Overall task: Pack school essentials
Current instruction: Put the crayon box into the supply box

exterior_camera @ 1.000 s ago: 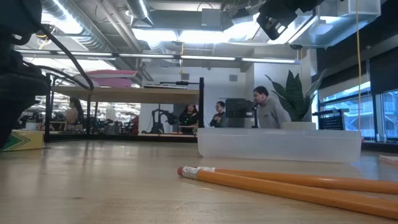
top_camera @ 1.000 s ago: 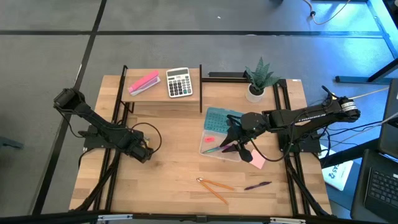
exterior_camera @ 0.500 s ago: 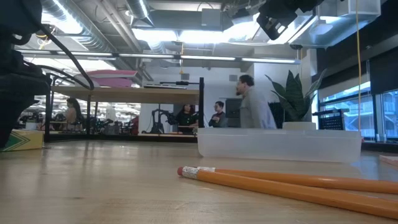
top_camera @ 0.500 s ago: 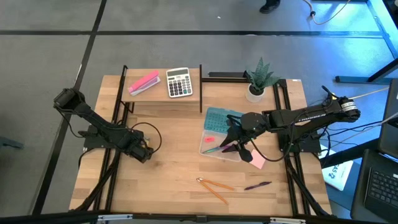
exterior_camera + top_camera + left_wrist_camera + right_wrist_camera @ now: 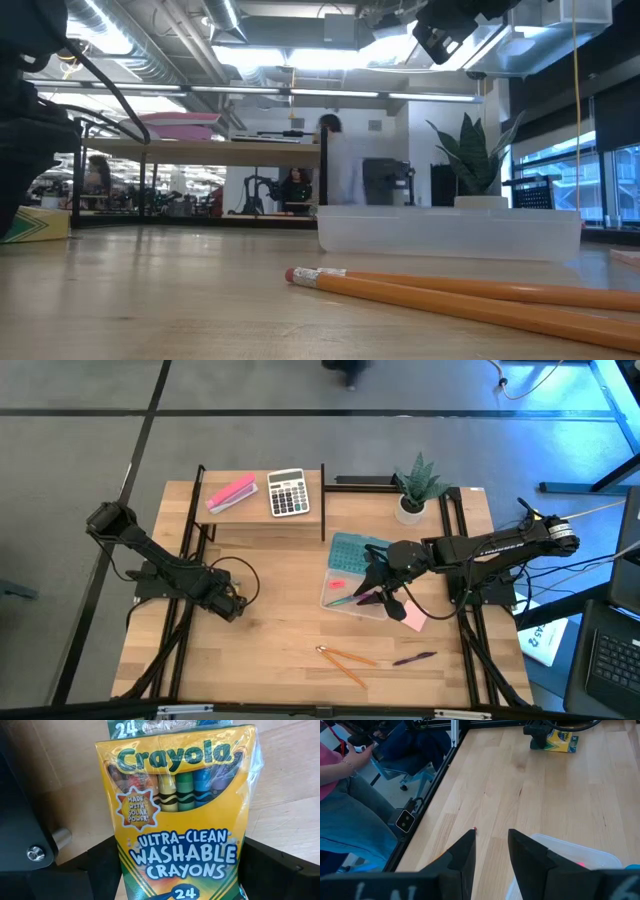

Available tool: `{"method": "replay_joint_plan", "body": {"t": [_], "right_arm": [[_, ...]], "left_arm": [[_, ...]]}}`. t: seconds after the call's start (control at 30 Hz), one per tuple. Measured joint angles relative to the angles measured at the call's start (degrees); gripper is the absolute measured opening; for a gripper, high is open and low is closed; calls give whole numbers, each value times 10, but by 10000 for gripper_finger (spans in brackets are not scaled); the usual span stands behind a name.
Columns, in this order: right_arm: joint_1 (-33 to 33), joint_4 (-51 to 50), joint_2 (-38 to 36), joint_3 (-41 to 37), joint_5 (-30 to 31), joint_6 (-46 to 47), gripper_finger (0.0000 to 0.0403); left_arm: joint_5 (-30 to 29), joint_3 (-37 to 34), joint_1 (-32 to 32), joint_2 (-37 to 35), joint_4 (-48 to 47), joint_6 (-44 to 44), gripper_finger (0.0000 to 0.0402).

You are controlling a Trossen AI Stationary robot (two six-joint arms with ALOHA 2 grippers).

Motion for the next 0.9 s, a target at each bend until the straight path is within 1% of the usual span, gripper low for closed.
{"method": "replay_joint_plan", "body": {"t": [0.4, 0.9], "right_arm": [[0, 0, 0, 0, 0, -1, 117], [0, 0, 0, 0, 0, -1, 117]], "left_arm": [[1, 0, 0, 0, 1, 15, 316], [-4, 8, 0, 0, 31, 86, 315]]}}
